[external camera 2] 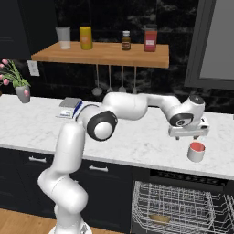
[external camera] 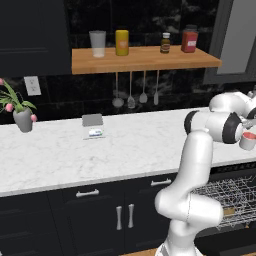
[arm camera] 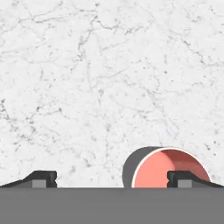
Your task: Pick up the cup and bowl from the counter, place them in the dishwasher, and close the dishwasher door.
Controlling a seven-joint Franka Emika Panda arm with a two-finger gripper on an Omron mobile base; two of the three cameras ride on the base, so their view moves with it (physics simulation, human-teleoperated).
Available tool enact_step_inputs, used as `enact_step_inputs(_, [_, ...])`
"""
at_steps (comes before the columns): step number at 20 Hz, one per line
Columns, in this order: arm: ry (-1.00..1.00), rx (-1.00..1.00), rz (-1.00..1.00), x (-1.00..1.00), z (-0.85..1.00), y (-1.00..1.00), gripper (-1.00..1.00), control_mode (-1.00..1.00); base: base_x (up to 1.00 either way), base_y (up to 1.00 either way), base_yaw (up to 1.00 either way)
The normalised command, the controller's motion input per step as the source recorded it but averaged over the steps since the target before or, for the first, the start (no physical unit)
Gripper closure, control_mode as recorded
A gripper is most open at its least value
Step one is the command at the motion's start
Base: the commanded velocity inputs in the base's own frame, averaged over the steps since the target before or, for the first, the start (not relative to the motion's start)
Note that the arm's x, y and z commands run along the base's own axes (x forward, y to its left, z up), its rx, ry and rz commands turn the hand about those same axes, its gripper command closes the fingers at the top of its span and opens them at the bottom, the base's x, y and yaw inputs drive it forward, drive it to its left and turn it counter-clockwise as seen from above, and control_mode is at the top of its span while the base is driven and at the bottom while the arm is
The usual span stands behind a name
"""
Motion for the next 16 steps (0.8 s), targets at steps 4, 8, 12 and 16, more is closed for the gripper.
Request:
enact_step_inputs(4, [0.25,0.0,-0.13,0.34,0.04,-0.15,-1.0,-1.0,0.0,0.0,0.0])
enact_step_inputs(8, [0.12,0.0,-0.05,0.03,-0.09,-0.3,-1.0,-1.0,0.0,0.0,0.0])
enact_step_inputs(12, [0.02,0.02,0.0,-0.01,-0.21,-0.34,-1.0,-1.0,0.0,0.0,0.0])
enact_step_inputs(16, [0.0,0.05,0.0,-0.19,-0.23,-0.26,-1.0,-1.0,0.0,0.0,0.0])
